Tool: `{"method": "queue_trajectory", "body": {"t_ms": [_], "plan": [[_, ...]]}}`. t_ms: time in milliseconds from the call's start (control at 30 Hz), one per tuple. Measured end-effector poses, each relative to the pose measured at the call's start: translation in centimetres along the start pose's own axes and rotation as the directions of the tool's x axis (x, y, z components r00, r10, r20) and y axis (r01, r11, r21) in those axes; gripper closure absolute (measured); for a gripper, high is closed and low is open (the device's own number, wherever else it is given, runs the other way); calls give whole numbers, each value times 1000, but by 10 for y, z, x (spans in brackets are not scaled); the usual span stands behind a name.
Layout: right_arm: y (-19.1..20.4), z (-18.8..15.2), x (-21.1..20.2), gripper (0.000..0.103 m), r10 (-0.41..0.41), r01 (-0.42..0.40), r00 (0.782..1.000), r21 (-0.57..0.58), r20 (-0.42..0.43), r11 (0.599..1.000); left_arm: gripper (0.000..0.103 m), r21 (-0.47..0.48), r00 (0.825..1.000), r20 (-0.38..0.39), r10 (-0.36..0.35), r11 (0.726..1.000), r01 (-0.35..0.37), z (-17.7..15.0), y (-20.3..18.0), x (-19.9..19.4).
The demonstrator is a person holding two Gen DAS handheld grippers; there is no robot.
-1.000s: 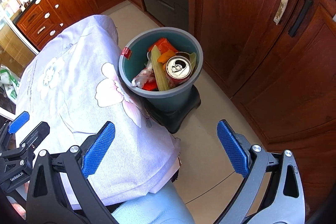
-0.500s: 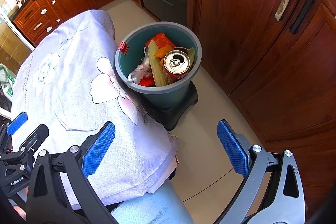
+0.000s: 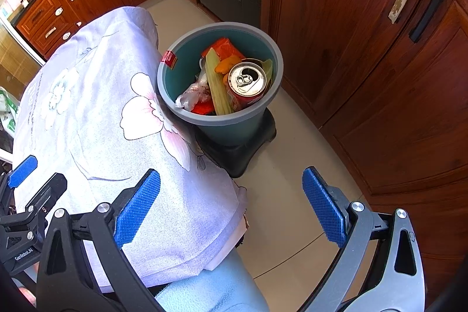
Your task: Collect trash
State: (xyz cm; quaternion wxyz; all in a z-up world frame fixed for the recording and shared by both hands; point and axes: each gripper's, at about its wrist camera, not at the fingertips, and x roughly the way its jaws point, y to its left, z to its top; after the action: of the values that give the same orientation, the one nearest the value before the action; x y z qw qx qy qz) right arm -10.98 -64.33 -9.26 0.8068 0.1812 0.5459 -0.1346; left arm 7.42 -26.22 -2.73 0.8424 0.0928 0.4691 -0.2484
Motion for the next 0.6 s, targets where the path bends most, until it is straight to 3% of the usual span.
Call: {"method": "queue_trajectory", "body": {"t_ms": [600], "plan": [[1,0,4,9,-3,3,1000,-3,-7,1000,4,-4,1000,-11,-3,1000,3,-1,0,7]]}}
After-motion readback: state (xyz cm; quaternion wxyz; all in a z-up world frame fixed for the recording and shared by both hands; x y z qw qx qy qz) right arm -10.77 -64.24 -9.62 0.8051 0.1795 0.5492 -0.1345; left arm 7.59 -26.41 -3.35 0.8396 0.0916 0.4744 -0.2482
